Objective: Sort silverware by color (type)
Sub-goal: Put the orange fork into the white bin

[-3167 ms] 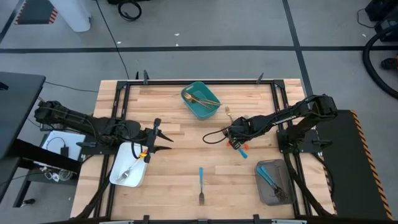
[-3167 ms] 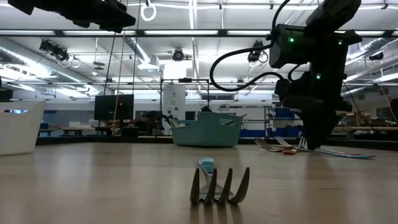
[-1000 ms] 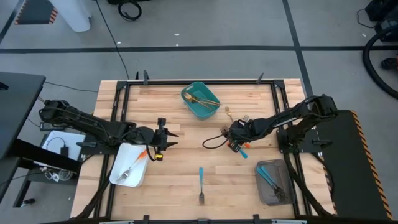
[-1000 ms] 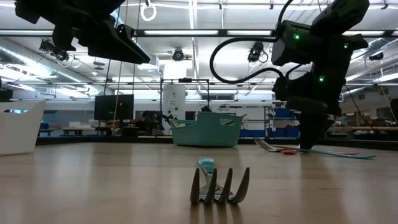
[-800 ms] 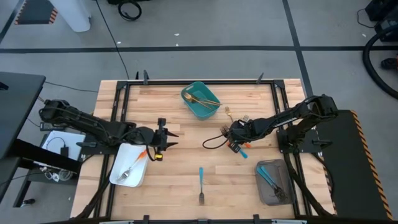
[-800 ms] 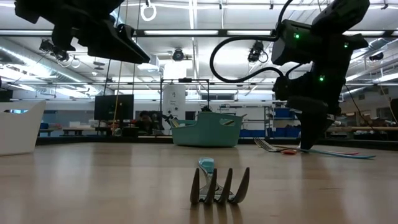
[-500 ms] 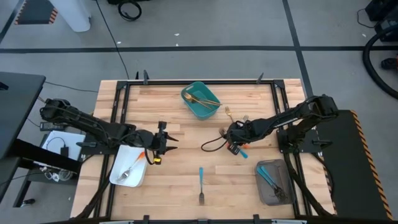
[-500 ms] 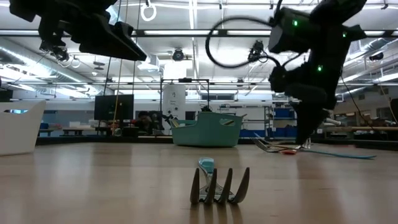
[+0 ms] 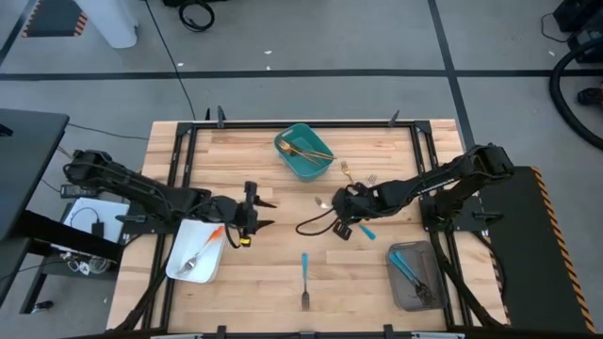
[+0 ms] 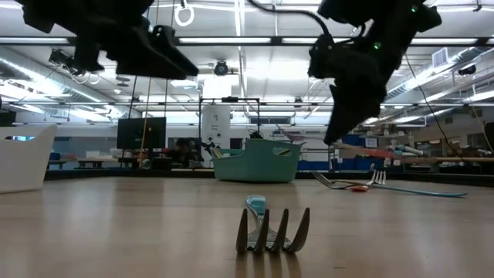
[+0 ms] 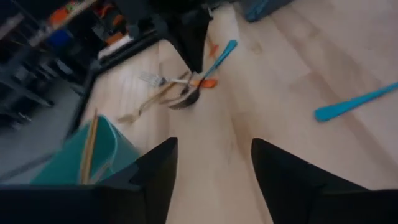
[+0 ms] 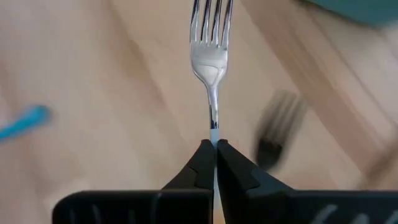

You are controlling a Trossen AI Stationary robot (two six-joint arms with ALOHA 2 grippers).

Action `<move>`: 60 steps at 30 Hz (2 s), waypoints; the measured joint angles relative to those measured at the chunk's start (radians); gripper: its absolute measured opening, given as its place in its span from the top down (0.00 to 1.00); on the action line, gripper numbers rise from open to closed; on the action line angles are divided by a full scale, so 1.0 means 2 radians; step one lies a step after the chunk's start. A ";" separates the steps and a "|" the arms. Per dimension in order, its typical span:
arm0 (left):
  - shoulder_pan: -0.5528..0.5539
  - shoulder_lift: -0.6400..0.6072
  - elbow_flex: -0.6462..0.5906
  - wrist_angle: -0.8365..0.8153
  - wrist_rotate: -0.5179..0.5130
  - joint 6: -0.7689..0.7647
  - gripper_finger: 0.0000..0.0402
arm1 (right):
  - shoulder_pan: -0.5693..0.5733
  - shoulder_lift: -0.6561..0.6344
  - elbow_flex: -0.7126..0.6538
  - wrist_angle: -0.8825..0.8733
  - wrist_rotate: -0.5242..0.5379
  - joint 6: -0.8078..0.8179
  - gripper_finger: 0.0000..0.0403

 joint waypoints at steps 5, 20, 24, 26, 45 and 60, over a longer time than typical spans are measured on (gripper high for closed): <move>-0.006 0.050 0.000 0.038 -0.039 0.097 0.42 | -0.001 0.000 0.000 0.053 -0.021 -0.016 0.97; -0.013 0.152 0.053 0.122 -0.071 0.267 0.51 | -0.032 0.000 0.001 0.126 -0.103 -0.003 0.97; -0.012 0.187 0.100 0.084 -0.103 0.268 0.52 | -0.038 0.000 0.001 0.134 -0.101 0.009 0.97; -0.011 0.203 0.114 0.073 -0.121 0.268 0.52 | -0.038 0.000 0.001 0.143 -0.098 0.013 0.97; -0.007 0.319 0.200 0.084 -0.278 0.355 0.52 | -0.044 0.000 0.001 0.177 -0.079 0.030 0.97; 0.000 0.323 0.207 0.091 -0.271 0.398 0.70 | -0.063 0.000 0.001 0.203 -0.077 0.027 0.97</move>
